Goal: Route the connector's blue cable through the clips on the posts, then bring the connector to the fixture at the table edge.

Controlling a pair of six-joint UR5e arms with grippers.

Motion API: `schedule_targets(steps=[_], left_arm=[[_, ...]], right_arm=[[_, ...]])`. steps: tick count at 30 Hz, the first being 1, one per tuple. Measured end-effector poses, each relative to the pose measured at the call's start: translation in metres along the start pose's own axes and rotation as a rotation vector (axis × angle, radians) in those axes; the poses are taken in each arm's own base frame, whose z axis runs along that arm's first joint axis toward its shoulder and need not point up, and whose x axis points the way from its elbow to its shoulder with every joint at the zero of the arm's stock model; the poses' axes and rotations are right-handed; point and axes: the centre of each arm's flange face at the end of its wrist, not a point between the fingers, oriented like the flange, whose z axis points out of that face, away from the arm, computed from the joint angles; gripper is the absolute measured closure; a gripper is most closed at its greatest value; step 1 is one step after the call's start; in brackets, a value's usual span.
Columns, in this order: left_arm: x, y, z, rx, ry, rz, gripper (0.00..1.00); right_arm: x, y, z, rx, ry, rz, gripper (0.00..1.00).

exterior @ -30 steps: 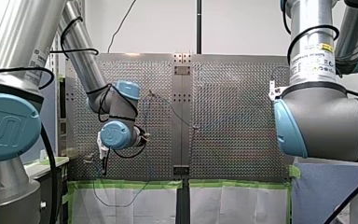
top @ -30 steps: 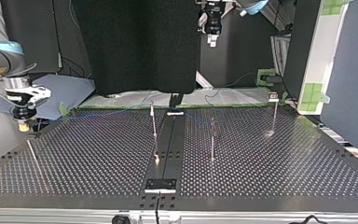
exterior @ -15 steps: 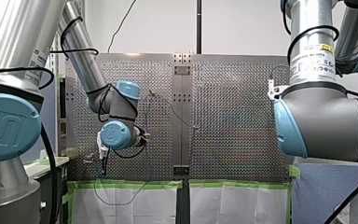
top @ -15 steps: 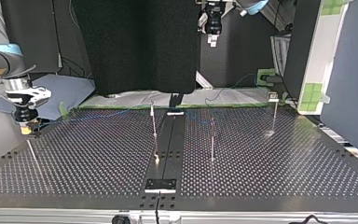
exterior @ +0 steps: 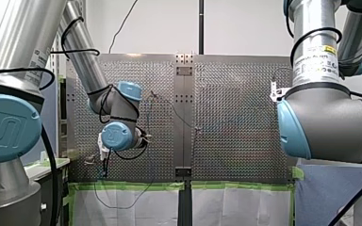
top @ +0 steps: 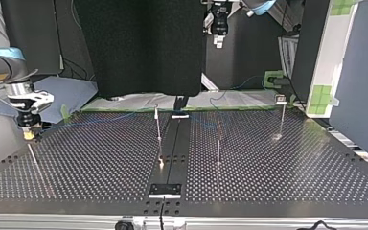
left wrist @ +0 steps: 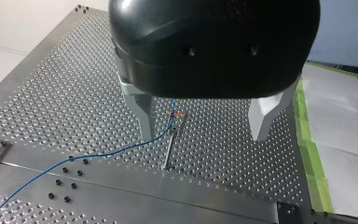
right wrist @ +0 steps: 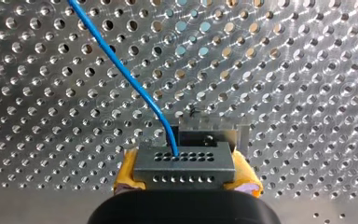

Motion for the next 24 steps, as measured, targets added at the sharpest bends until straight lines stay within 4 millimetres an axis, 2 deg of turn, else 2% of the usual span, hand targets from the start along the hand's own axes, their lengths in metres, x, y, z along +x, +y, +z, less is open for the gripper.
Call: schedule_targets(steps=[12,24], left_arm=[[-0.0001,0.0002,0.0004,-0.001,-0.001,-0.003,0.02],[-0.0006,0.0012,0.0018,-0.006,-0.003,-0.005,0.02]], right_arm=[[0.0091,-0.0008,0.0049,0.014,0.009,-0.011,1.0],[0.0087,-0.0037,0.0057,0.034,0.011,-0.024,1.0]])
